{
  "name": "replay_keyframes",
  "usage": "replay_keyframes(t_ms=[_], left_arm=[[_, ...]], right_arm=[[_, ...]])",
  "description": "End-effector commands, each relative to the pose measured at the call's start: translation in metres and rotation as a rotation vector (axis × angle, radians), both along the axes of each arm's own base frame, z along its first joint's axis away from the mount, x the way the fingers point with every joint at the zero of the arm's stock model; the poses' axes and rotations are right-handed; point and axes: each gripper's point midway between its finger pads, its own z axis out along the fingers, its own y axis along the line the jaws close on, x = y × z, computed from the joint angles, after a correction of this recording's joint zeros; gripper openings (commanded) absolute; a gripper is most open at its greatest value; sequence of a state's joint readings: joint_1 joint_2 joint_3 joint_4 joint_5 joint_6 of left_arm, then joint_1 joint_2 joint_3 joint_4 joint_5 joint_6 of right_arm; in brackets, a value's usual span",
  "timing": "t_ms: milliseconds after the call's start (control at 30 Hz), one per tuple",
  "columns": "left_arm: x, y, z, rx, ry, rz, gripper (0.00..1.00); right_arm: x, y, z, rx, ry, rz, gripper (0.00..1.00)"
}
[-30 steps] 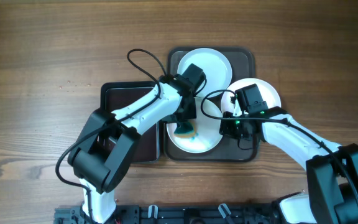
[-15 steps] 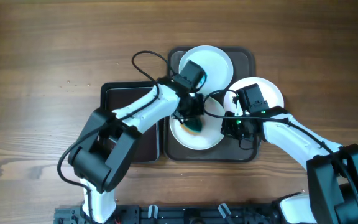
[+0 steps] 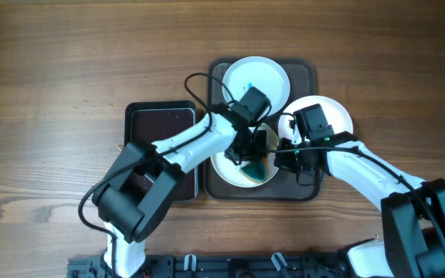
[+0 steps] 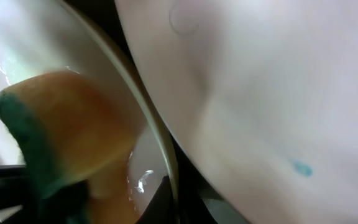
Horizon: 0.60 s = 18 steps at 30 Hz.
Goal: Clean dirty plates on tray and stack at the side
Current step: 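Scrub the held plate's surface with the sponge in the left gripper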
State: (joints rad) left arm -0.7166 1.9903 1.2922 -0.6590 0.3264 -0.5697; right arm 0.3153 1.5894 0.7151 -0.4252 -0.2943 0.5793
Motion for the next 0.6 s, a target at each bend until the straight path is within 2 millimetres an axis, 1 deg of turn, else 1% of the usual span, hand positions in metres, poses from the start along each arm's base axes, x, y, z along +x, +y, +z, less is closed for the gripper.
replay_keyframes(t_ms=[0,100,167,233,400,567], left_arm=[[0.011,0.083,-0.033,0.353,-0.036,0.078,0.04],[0.023,0.129,-0.03,0.558,-0.107,0.105,0.04],[0.028,0.146,-0.026,0.641,-0.139,0.111,0.04],[0.032,0.158,-0.022,0.699,-0.166,0.115,0.04],[0.041,0.17,-0.017,0.764,-0.221,0.168,0.04],[0.052,0.197,-0.002,0.9,-0.322,0.308,0.04]], right_arm=[[-0.002,-0.013,-0.011,-0.075,0.014,-0.017,0.04],[-0.002,-0.013,-0.011,-0.075,0.014,-0.017,0.04],[-0.002,-0.013,-0.011,-0.075,0.013,-0.017,0.04],[-0.002,-0.013,-0.011,-0.075,0.013,-0.017,0.04],[-0.003,-0.011,-0.011,-0.065,0.017,-0.015,0.04],[-0.003,-0.011,-0.011,-0.065,0.017,-0.015,0.04]])
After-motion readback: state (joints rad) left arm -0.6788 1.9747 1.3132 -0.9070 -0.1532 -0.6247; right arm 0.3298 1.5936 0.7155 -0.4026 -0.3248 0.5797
